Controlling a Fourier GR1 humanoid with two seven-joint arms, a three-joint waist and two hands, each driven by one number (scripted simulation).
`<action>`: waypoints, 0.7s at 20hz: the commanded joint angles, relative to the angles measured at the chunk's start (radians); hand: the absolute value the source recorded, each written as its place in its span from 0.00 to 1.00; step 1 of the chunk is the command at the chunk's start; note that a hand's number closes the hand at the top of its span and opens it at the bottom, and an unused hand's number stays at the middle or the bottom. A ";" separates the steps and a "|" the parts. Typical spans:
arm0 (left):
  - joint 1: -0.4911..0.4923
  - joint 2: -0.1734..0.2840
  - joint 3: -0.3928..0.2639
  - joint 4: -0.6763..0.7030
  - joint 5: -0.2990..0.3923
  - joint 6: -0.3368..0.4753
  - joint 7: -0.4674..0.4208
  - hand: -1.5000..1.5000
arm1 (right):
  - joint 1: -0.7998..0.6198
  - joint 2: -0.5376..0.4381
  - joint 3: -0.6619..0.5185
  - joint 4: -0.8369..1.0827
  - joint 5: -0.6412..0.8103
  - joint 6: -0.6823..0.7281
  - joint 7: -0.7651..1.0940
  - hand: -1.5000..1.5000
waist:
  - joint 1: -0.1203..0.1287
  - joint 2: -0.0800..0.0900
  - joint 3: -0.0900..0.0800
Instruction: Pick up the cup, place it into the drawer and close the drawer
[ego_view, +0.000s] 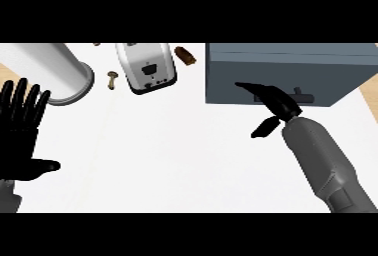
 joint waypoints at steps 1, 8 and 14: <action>-0.041 -0.022 -0.011 -0.006 -0.010 0.015 0.028 0.00 | -0.147 -0.035 -0.052 0.199 0.000 0.025 -0.005 0.00 | 0.020 0.022 0.007; -0.027 -0.030 -0.007 0.037 -0.026 -0.051 -0.005 0.00 | -0.213 -0.105 -0.085 0.316 -0.001 0.037 -0.071 0.00 | 0.039 0.033 0.007; -0.044 -0.038 -0.013 0.062 -0.049 -0.057 -0.015 0.00 | -0.277 -0.129 -0.102 0.352 -0.007 0.049 -0.057 0.00 | 0.062 0.043 0.007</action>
